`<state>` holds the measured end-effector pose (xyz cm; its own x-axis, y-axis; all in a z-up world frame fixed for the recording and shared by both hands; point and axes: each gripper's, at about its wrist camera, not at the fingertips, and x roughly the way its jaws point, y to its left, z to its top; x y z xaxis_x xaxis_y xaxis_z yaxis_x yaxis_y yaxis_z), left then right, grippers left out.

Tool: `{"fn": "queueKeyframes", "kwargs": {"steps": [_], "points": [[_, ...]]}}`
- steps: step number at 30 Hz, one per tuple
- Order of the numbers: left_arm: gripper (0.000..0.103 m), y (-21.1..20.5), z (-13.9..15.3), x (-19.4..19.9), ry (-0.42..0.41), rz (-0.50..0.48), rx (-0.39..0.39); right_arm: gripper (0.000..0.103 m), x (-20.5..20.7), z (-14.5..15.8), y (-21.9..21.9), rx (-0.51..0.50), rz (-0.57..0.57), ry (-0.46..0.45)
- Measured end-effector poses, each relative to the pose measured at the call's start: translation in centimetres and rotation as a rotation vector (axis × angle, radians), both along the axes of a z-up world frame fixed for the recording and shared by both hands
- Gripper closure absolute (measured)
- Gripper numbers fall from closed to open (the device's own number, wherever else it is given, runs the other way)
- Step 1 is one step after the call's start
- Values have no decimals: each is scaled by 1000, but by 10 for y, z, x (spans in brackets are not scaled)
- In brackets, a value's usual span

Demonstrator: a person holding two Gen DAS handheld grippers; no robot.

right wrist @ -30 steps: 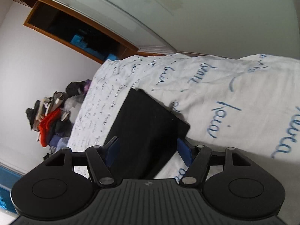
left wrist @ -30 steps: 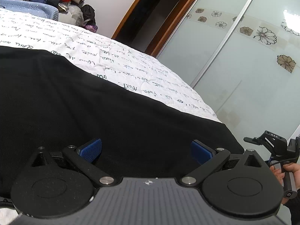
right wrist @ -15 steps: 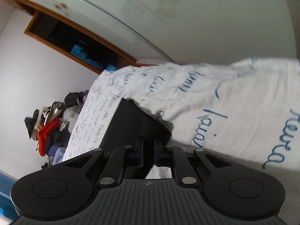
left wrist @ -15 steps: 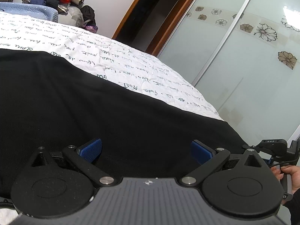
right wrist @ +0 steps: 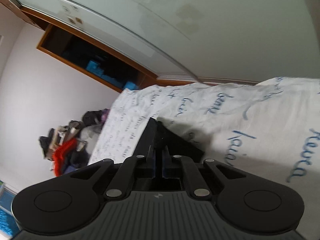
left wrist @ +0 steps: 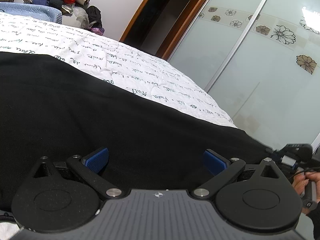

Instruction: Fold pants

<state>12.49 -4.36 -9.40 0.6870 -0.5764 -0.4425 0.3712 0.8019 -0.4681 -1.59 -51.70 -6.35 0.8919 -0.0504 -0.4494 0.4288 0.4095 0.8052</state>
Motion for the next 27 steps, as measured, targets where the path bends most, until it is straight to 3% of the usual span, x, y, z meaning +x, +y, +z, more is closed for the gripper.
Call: {"fn": "queueKeyframes", "kwargs": {"steps": [2, 3, 5, 8, 10, 12, 19, 20, 21, 22, 25, 27], "points": [[1, 1, 0, 0, 0, -2, -4, 98, 4, -19, -7, 9, -7, 86], [1, 1, 0, 0, 0, -2, -3, 101, 4, -31, -10, 46, -11, 82], [1, 0, 0, 0, 0, -1, -3, 97, 1, -38, -12, 74, -14, 19], [1, 0, 0, 0, 0, -1, -4, 80, -12, -31, -14, 131, -55, -49], [1, 0, 0, 0, 0, -1, -3, 57, -22, -23, -16, 107, -81, -50], [1, 0, 0, 0, 0, -1, -3, 48, -27, -20, -16, 91, -64, -50], [1, 0, -1, 0, -1, -1, 0, 46, 6, -18, -17, 80, 54, 69], [1, 0, -1, 0, -2, -1, 2, 44, 14, -17, -17, 78, 75, 85], [1, 0, -1, 0, -2, 0, 3, 34, 18, -15, -15, 79, 91, 91], [1, 0, -1, 0, -2, 0, 3, 23, 24, -13, -14, 79, 101, 85], [1, 0, -1, 0, -3, 0, 6, 22, 34, -13, -10, 125, 129, 27], [1, 0, -1, 0, -3, 0, 7, 22, 37, -23, -8, 217, 161, -39]]}}
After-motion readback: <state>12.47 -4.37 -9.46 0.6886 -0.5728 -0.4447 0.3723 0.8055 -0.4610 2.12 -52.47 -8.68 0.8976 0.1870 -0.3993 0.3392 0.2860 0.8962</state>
